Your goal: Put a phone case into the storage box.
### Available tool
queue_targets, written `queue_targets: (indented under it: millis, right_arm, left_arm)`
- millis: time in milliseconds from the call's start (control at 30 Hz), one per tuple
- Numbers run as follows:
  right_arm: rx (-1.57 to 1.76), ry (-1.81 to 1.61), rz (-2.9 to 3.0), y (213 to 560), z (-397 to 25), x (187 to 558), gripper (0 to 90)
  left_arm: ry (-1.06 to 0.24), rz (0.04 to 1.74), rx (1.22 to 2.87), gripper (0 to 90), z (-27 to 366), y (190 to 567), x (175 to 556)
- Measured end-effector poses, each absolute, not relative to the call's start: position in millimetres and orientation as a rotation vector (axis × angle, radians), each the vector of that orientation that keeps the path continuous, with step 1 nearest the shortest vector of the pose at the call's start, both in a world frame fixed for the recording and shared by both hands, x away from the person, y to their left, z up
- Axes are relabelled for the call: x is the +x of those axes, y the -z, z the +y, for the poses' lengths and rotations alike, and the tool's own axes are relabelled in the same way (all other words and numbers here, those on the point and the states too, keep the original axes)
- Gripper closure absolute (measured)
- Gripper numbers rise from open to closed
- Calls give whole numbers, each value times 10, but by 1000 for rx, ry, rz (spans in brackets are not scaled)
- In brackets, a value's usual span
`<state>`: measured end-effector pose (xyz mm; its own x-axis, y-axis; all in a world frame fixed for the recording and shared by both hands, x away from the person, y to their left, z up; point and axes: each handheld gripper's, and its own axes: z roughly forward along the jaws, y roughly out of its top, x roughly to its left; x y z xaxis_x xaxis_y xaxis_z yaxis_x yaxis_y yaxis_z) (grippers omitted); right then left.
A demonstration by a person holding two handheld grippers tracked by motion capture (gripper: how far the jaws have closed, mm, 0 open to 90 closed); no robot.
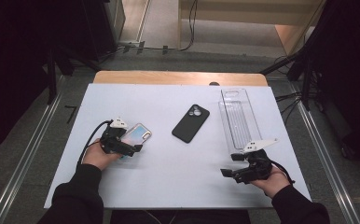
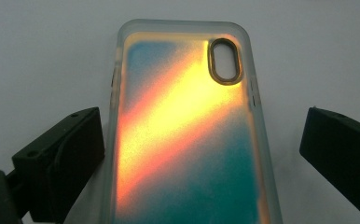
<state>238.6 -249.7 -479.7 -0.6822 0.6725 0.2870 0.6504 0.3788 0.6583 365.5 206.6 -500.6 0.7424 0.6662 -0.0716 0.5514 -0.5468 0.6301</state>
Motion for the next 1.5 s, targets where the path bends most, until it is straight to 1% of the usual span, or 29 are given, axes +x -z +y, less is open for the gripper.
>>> queue_targets:
  millis: [133, 267, 433, 500, 600, 633, 1100, 1333, 1500]
  right_arm:
    - [1240, -1207, 2583, 4798, -2497, 2386, 185]
    - [1244, -1204, 2580, 4797, -2502, 2386, 184]
    - [1240, -1197, 2586, 4799, -2495, 2383, 185]
    - [1242, -1197, 2584, 4798, -2494, 2382, 185]
    - [1240, -1195, 2585, 4797, -2495, 2382, 185]
    - [1239, -1194, 2585, 4797, -2495, 2382, 185]
    - [1232, -1196, 2589, 4795, -2482, 2382, 185]
    - [1235, -1199, 2586, 4792, -2485, 2379, 185]
    - [1201, -1214, 2597, 4787, -2482, 2380, 191]
  left_arm:
    - [-268, 883, 2301, 0, 2062, 5030, 3626]
    - [-371, 849, 2304, 11, 2032, 5081, 3551]
    - [-372, 872, 2289, 34, 2040, 5075, 3549]
    - [-386, 885, 2282, 59, 2048, 5068, 3546]
    - [-404, 921, 2251, 152, 2079, 5054, 3545]
    - [-406, 921, 2249, 165, 2083, 5057, 3539]
    - [-401, 936, 2251, 173, 2065, 5045, 3544]
    - [-401, 951, 2279, 174, 2039, 5005, 3554]
    - [-380, 953, 2246, 174, 2045, 4907, 3544]
